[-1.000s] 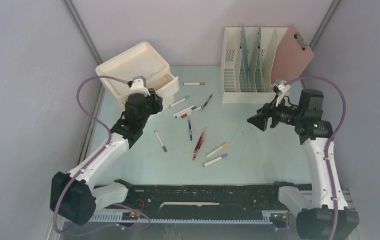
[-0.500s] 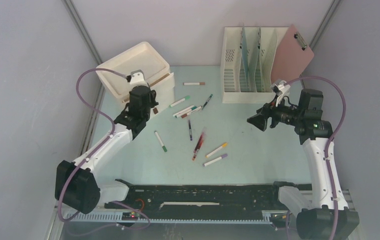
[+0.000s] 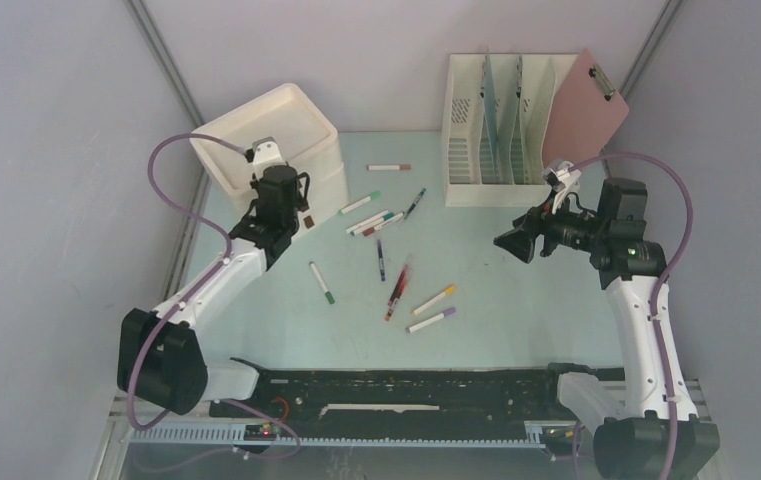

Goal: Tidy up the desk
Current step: Close the drawer in the storage box.

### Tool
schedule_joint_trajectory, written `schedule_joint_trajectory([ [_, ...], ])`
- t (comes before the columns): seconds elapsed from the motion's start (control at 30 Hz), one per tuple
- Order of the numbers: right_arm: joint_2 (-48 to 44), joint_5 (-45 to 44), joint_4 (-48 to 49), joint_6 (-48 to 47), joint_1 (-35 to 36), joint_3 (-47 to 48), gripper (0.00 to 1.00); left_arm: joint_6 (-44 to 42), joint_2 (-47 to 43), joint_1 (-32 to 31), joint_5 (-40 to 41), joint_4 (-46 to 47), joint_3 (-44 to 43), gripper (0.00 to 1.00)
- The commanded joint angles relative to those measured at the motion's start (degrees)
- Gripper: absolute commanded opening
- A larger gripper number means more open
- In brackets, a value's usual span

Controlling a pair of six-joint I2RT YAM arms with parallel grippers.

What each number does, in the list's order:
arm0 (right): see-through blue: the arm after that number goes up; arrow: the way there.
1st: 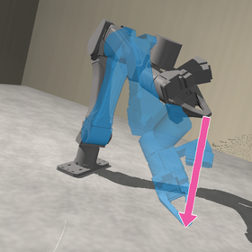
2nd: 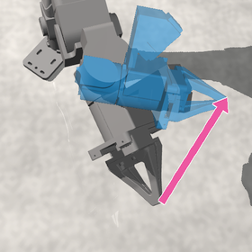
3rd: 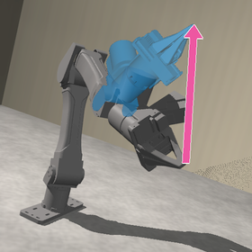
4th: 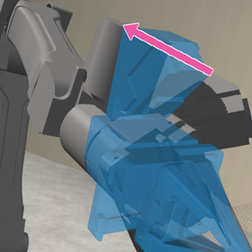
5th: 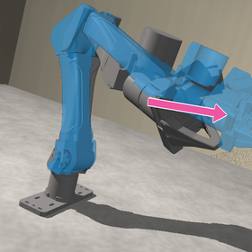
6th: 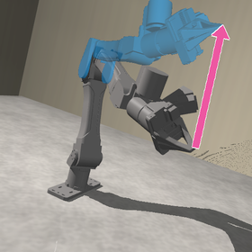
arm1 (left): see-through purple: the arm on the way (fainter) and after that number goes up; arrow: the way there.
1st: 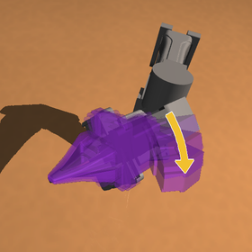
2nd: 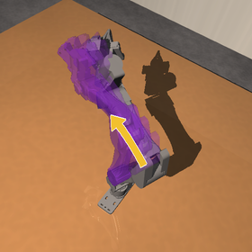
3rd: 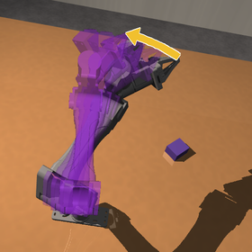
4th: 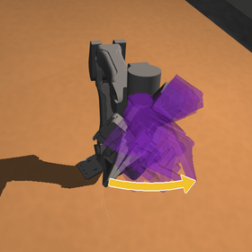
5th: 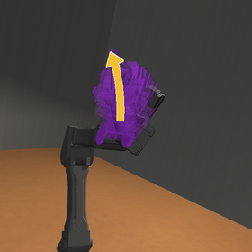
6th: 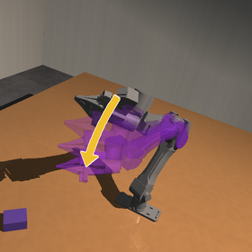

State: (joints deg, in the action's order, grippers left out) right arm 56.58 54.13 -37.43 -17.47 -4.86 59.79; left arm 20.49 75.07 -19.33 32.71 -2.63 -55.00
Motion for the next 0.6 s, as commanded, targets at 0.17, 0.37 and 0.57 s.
schedule_joint_trajectory([
  [0.17,-1.12,0.88,0.87,-0.63,0.21,0.21,0.76,2.39,-2.12,5.3,6.87,2.15,-1.07,0.37],
  [0.37,-1.1,0.98,0.87,-0.56,0.36,0.19,0.76,3.5,-2.63,7.18,6.15,2.1,-0.72,0.38],
  [0.57,-1.19,1.03,0.79,-0.7,0.38,0.2,0.76,2.76,-4.36,7.2,-1.17,2.28,1.83,0.5],
])
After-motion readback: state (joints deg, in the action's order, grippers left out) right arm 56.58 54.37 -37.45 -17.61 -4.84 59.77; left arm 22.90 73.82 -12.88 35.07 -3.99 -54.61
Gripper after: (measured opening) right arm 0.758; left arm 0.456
